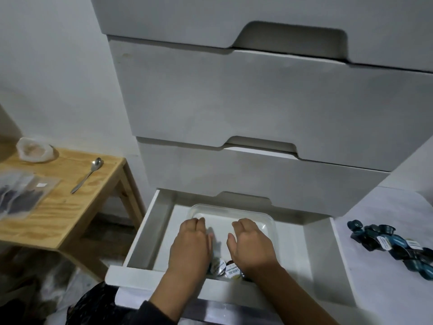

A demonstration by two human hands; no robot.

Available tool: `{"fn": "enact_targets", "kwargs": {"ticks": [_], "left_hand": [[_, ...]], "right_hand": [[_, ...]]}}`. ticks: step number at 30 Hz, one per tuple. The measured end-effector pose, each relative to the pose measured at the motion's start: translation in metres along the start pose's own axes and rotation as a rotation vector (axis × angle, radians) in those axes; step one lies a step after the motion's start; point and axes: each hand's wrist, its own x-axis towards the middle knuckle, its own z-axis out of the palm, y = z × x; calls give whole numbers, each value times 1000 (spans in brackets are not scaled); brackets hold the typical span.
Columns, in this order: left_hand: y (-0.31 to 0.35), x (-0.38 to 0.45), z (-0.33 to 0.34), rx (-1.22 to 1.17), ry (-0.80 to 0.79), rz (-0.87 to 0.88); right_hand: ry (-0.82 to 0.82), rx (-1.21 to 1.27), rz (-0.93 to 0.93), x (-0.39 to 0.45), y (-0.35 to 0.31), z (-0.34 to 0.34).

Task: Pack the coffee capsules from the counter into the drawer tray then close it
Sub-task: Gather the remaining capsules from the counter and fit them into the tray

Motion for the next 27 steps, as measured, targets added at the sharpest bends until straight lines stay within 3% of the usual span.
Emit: {"fn": "enact_targets", "kwargs": {"ticks": [4, 6, 14, 20, 27], "left_hand": [[46, -1, 3, -51, 58, 49], [75, 0, 8, -77, 80, 65], [230, -8, 60, -167, 166, 217], [329, -12, 114, -284, 65, 246], [389, 8, 175, -337, -140, 147]], "right_hand": [[75, -13, 31, -13, 29, -28], [-2, 46, 68, -19, 55, -42], [57, 56, 142, -55, 209, -96], [-1, 75, 270, -79, 331, -103], [-158, 103, 359, -86, 422, -87]]}}
